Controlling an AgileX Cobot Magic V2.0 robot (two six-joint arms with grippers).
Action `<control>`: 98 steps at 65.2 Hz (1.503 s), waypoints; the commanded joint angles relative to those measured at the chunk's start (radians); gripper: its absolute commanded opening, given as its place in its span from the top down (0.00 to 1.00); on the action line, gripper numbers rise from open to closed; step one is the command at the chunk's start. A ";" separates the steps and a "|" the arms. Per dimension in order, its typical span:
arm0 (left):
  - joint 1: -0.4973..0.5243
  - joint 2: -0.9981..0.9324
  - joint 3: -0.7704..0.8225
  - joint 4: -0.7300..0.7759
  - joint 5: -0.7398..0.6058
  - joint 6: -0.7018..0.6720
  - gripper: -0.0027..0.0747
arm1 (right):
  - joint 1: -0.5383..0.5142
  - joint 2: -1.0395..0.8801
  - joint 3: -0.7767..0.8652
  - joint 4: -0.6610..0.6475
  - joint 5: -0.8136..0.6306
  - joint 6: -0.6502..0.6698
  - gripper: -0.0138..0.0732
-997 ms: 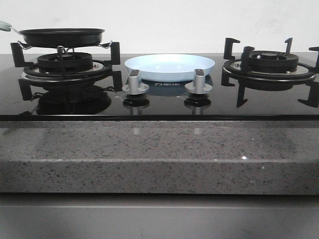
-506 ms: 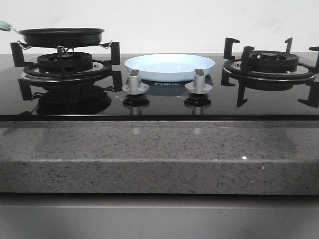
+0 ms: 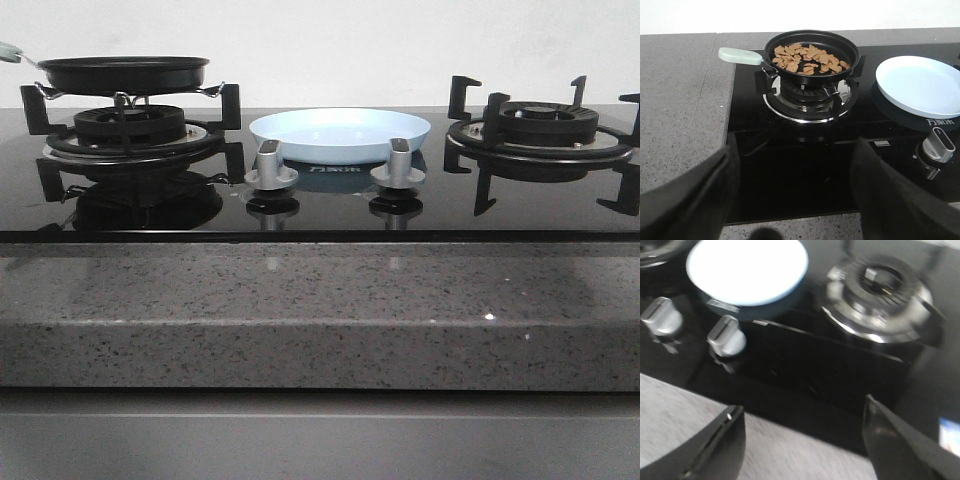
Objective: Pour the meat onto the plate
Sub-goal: 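Lower the right gripper onto the rim of the light blue plate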
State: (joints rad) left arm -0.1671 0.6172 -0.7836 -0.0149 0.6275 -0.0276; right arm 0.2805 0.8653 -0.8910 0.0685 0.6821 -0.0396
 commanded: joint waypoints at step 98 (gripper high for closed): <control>-0.008 0.007 -0.033 0.001 -0.084 -0.001 0.36 | -0.051 1.251 -1.336 0.065 0.428 -0.026 0.38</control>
State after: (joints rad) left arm -0.1671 0.6195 -0.7836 -0.0144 0.6270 -0.0276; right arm 0.2505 2.1593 -2.1755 0.1009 1.1326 -0.0491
